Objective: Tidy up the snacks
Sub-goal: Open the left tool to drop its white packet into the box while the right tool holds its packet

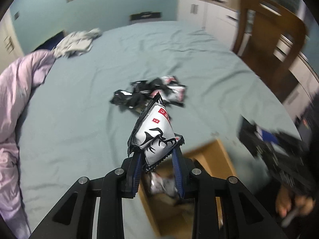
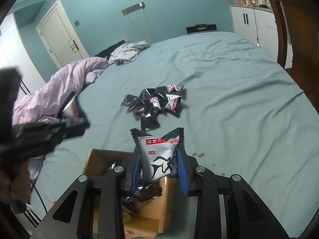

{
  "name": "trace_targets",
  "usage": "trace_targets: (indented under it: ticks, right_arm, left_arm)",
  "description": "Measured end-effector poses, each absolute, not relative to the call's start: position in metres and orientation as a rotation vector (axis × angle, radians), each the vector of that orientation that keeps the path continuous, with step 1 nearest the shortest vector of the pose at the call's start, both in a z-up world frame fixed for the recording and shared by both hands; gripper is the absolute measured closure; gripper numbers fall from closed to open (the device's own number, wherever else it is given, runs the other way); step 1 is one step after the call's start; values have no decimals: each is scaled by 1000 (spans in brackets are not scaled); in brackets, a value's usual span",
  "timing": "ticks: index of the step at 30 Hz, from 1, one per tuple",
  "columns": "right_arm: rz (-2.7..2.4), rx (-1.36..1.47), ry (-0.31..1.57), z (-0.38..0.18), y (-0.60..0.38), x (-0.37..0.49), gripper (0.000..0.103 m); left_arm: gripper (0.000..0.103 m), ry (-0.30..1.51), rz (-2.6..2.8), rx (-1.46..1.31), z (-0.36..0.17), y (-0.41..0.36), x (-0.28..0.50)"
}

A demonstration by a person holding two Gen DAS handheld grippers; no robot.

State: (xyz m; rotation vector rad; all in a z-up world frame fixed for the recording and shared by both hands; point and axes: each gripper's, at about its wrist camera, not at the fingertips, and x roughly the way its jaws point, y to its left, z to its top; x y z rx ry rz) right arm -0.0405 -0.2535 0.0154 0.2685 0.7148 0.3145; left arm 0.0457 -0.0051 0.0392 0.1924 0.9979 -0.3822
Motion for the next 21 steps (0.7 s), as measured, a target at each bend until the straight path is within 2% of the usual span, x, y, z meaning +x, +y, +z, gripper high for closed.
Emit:
trace_targets:
  ticks: [6,12,21]
  right_arm:
    - [305,274,717,13,-256,-40,72]
    - [304,277,723,13,-255,-37,72]
    - [283,339,732,12,-264,-32,71]
  left_arm:
    - [75,1038,-481,263,33,-18,5]
    - [74,1051,-480,268,17,-27,7]
    - [74,1220,-401,-18,-18,18,46]
